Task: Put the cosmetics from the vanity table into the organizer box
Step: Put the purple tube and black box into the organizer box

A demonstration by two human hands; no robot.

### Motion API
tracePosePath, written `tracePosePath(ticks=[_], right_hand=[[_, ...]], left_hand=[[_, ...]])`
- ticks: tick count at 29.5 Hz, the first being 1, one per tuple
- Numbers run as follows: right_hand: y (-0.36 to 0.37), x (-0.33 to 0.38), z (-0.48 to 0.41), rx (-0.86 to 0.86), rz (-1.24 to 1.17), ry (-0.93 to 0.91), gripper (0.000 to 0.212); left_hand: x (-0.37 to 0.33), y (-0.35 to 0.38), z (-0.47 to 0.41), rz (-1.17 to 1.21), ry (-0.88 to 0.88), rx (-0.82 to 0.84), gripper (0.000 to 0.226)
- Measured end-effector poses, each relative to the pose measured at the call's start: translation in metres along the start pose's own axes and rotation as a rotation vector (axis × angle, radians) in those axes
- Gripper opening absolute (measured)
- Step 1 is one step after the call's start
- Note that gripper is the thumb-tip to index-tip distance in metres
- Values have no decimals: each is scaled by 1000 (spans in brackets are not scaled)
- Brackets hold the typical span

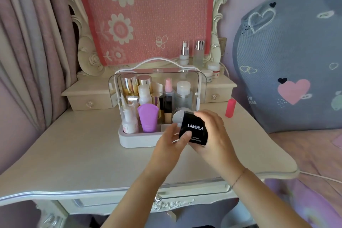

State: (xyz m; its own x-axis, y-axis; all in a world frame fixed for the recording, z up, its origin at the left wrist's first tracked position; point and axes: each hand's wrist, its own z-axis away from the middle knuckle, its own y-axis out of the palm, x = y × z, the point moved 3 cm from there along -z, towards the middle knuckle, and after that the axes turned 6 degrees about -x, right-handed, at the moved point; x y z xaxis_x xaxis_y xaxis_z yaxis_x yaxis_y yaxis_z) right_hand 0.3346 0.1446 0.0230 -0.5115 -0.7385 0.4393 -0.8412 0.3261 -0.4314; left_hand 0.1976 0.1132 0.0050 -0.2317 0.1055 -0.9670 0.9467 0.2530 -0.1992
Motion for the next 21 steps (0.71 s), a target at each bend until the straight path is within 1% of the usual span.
tracePosePath(ticks=[3, 5, 7, 8, 9, 10, 12, 14, 16, 17, 19, 21], right_hand=[[7, -1, -3, 51, 4, -48, 76], [5, -11, -5, 85, -52, -1, 82], [0, -25, -7, 110, -160, 205, 82], [-2, -32, -9, 124, -223, 325, 78], [-1, -39, -11, 138, -273, 410, 71], [0, -44, -13, 148, -298, 451, 61], [6, -50, -19, 157, -277, 456, 43], [13, -51, -24, 155, -272, 457, 33], [19, -52, -27, 147, -278, 472, 30], [22, -53, -27, 139, -274, 486, 29], [26, -56, -26, 122, -262, 506, 27], [28, -57, -24, 117, -235, 514, 24]], left_hand=[[3, 1, -14, 84, -18, -17, 42], [7, 0, -19, 142, -27, -60, 40], [9, -1, -23, 182, -17, -118, 36], [8, -1, -27, 186, -6, -141, 34], [6, 0, -30, 180, 2, -154, 34], [5, 2, -34, 163, 13, -154, 37], [2, 6, -40, 103, 43, -140, 46], [0, 8, -46, -57, 96, -162, 52], [-1, 9, -52, -260, 176, -238, 52], [-2, 9, -53, -321, 210, -288, 50], [-2, 8, -53, -373, 226, -389, 45], [1, 7, -51, -413, 215, -437, 41]])
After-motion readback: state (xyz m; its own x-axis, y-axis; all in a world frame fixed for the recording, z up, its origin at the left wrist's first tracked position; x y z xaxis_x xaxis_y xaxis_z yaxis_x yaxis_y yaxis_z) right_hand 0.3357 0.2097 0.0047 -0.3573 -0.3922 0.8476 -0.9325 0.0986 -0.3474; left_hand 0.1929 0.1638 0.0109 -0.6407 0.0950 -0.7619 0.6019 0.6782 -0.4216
